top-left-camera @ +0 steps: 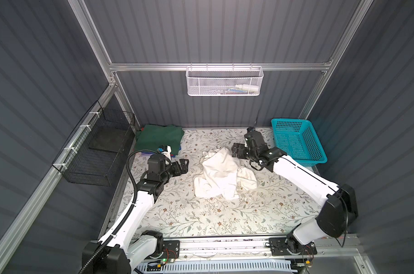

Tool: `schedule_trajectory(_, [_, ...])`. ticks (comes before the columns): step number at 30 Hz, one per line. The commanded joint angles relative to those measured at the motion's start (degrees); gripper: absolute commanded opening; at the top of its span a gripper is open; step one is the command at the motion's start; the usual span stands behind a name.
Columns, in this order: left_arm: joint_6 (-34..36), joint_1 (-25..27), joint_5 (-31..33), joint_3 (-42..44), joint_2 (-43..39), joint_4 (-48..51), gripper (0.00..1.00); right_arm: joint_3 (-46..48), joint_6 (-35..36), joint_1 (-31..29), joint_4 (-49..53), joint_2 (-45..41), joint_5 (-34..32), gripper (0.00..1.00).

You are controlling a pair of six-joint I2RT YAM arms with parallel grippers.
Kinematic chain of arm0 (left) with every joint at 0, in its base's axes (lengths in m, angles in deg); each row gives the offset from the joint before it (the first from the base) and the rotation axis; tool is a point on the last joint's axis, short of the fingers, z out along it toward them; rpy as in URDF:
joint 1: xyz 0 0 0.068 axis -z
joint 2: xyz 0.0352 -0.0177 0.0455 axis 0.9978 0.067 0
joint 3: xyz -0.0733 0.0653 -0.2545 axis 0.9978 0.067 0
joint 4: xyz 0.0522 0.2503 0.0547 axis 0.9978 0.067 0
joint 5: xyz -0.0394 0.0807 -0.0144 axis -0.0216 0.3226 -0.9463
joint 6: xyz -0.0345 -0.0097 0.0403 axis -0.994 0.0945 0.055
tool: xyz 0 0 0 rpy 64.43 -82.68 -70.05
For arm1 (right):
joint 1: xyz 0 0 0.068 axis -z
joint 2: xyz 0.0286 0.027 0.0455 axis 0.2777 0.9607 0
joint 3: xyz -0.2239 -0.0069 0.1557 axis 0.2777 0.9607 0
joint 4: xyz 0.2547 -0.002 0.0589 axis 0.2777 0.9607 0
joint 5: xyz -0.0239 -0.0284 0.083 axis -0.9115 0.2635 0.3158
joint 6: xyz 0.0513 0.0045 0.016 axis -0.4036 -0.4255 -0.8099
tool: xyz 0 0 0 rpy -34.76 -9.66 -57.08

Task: Fold and stack the t-shirts
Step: 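Lift the white t-shirt out of the basket and drop it mid-table, then grasp opposite edges of the white t-shirt with both grippers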

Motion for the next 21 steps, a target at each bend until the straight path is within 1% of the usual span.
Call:
schedule_trajectory(1, [-4.3, 0.8, -2.5, 3.7, -0.7, 3.9, 0.99, 8.4, -5.7, 0.3, 1.2, -5.7, 0.8, 0.94])
schedule_trajectory(5, [-7.4, 3.8, -2.5, 8.8, -1.6, 3.3, 0.95, 19.8, -9.4, 0.4, 1.7, -12.9, 1.2, 0.92])
schedule_trajectory(7, [-8.7, 7.0, -1.3, 10.5, -1.4, 2.6, 0.94, 25.9, -11.2, 0.3, 1.5, -17.0, 2.1, 0.9])
schedule_trajectory(10, [-10.2, 10.9, -0.7, 11.8, 0.6, 0.9, 0.92, 33.1, -13.8, 0.3, 1.4, -23.4, 2.2, 0.89])
schedule_trajectory(12, [-11.0, 12.7, -0.6, 11.9, 2.5, 0.0, 0.89, 36.8, -15.0, 0.3, 1.4, -26.5, 2.4, 0.88])
schedule_trajectory(16, [-12.7, 16.5, 1.3, 11.8, 7.5, -3.1, 0.87, 41.4, -17.3, 0.3, 1.4, -31.0, 3.3, 0.87])
schedule_trajectory(21, [-16.3, 17.5, -0.5, 12.8, 14.6, -10.9, 0.86, 43.1, -18.1, 0.3, 1.6, -33.1, 3.2, 0.87])
